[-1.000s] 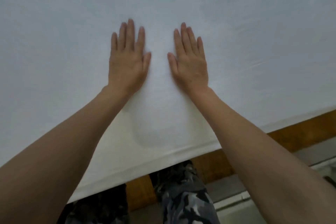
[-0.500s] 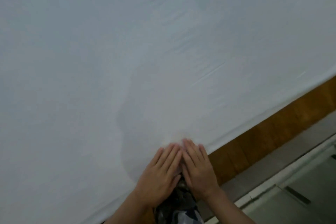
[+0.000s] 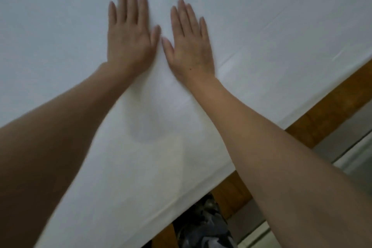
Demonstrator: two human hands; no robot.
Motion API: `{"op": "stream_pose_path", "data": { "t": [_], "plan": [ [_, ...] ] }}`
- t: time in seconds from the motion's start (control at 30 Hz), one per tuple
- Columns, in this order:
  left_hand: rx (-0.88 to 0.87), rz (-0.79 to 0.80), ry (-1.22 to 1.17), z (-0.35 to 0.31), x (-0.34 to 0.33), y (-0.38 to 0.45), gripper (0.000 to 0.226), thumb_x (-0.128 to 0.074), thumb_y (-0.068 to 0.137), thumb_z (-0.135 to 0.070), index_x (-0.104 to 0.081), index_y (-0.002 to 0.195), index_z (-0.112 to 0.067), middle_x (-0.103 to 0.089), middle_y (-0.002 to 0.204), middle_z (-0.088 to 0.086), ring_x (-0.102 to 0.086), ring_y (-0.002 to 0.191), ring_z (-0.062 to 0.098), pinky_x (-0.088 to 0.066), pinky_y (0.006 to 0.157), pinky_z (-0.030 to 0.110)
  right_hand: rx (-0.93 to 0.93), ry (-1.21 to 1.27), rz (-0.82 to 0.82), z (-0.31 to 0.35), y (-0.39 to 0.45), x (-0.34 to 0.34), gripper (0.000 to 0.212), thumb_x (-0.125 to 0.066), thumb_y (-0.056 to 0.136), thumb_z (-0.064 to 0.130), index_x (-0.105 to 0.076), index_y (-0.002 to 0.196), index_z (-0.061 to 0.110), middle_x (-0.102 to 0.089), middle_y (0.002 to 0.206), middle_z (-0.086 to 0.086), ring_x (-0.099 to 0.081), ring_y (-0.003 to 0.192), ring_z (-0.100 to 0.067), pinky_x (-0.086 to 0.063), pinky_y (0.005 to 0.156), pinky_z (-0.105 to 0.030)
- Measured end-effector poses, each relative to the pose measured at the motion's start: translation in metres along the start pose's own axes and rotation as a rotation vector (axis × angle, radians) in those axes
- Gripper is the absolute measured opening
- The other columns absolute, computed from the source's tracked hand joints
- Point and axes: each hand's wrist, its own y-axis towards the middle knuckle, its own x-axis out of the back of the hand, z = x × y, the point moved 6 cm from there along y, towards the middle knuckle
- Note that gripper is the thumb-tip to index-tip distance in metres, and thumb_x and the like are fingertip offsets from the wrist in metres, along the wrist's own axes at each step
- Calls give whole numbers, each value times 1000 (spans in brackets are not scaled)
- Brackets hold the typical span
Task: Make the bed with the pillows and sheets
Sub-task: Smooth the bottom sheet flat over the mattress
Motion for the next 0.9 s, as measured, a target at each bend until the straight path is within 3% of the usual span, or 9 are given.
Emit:
{"op": "stream_pose_path", "data": {
  "t": [0.1,0.2,0.27,0.5,0.57,0.67,0.77,0.9],
  "plan": [
    [-71,6,-67,-56,-23,-25,69,-24,99,-41,-10,152,1,-7,159,25,-6,148,37,-1,120,45,-69,46,-58,-45,-72,-4,60,-32,98,38,-26,150,8,-23,157,-12,-19,146,-22,-13,119,-41],
    [-311,9,-116,-129,-38,-80,64,-29,99,-37,-24,150,2,-21,156,26,-19,146,38,-9,119,47,-167,29,-60,-80,-145,-6,56,-28,101,33,-25,149,6,-23,157,-13,-19,146,-23,-17,119,-43],
    [-398,50,-125,-165,-46,-118,59,-24,101,-33,-25,149,1,-20,157,24,-17,147,35,-10,120,47,-219,1,-62,-94,-181,-10,53,-24,102,29,-23,149,5,-22,156,-14,-18,146,-24,-19,118,-46],
    [-606,229,-101,-197,-61,-178,65,-9,102,-44,-11,154,-6,-4,162,15,0,150,28,-2,122,44,-265,-56,33,-114,-238,-20,59,-12,102,36,-14,151,3,-11,158,-14,-8,148,-25,-10,120,-42],
    [-640,277,-131,-201,-64,-201,67,-6,101,-46,-16,154,-6,-9,162,13,-3,150,26,-2,121,42,-262,-74,37,-117,-242,-19,59,-12,102,36,-12,151,2,-9,158,-15,-3,148,-21,-7,120,-41],
    [-645,314,-177,-191,-50,-228,74,9,98,-47,-26,151,-8,-23,159,12,-17,148,24,-7,120,41,-249,-22,-8,-117,-243,-8,60,-15,103,39,-18,149,1,-13,156,-13,2,148,-14,-4,120,-40],
    [-527,176,-279,-149,-17,-238,61,-12,103,-43,-34,148,-8,-29,157,14,-22,147,27,-10,121,41,-162,-29,-22,-86,-238,4,60,-21,102,40,-18,149,3,-11,157,-11,-1,148,-17,0,120,-38],
    [-271,-16,-341,-44,13,-245,55,-35,101,-36,-37,146,-4,-28,156,18,-20,147,32,-13,121,44,-51,27,-83,2,-206,12,57,-27,101,33,-20,149,2,-13,158,-13,-4,148,-18,2,120,-34]
  ]
}}
